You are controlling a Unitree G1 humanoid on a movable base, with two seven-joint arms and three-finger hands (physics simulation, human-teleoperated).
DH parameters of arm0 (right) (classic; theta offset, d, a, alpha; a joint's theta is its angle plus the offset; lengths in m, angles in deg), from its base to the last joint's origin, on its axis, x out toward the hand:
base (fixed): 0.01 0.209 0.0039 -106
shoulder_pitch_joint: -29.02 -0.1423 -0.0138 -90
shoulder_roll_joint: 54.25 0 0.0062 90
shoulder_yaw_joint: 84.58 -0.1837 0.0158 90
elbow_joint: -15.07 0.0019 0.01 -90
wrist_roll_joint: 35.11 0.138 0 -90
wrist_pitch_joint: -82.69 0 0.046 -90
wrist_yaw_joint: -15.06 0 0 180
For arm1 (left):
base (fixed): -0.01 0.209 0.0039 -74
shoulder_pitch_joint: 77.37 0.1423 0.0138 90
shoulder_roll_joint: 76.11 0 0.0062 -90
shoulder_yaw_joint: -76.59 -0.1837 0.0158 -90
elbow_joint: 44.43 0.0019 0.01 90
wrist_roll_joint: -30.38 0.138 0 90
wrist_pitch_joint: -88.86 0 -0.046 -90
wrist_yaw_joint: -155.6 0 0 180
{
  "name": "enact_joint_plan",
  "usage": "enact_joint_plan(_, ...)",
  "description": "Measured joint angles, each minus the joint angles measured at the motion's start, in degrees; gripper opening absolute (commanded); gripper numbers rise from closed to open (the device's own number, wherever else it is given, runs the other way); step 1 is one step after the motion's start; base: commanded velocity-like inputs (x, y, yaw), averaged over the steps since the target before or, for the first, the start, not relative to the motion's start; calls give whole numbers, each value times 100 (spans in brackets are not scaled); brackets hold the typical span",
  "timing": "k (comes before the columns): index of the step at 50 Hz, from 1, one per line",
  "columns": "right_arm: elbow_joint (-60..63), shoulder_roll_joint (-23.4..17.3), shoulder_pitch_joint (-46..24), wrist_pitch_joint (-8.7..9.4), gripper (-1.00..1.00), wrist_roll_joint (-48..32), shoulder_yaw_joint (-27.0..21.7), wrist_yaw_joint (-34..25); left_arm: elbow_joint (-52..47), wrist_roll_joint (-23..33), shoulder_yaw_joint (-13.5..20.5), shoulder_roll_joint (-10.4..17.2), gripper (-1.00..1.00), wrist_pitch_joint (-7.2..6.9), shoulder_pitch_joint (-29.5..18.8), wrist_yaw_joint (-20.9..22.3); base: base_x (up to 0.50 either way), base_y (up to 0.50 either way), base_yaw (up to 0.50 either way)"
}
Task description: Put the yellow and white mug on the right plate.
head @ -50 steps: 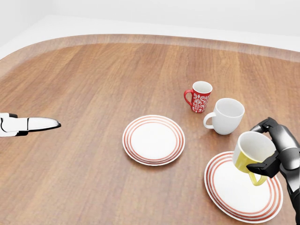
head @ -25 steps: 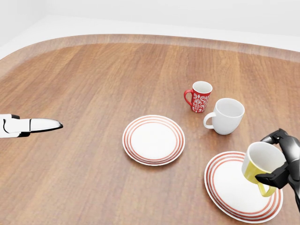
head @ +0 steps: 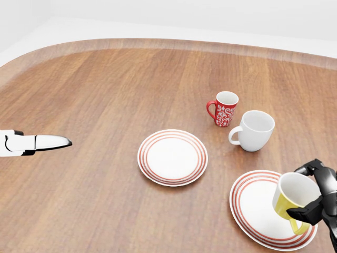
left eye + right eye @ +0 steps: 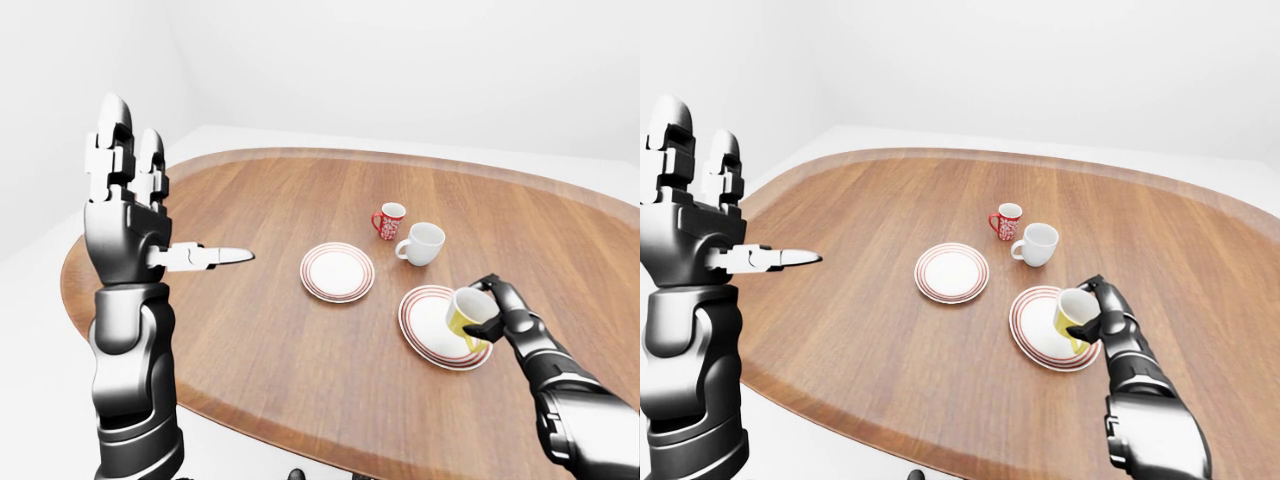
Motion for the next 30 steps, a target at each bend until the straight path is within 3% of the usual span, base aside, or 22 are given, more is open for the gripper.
enact_joint_plan(30,-131,193,49,0,-100,-86,-32,175,-8,45,-39,-43,98,0,33,23,0,0,0)
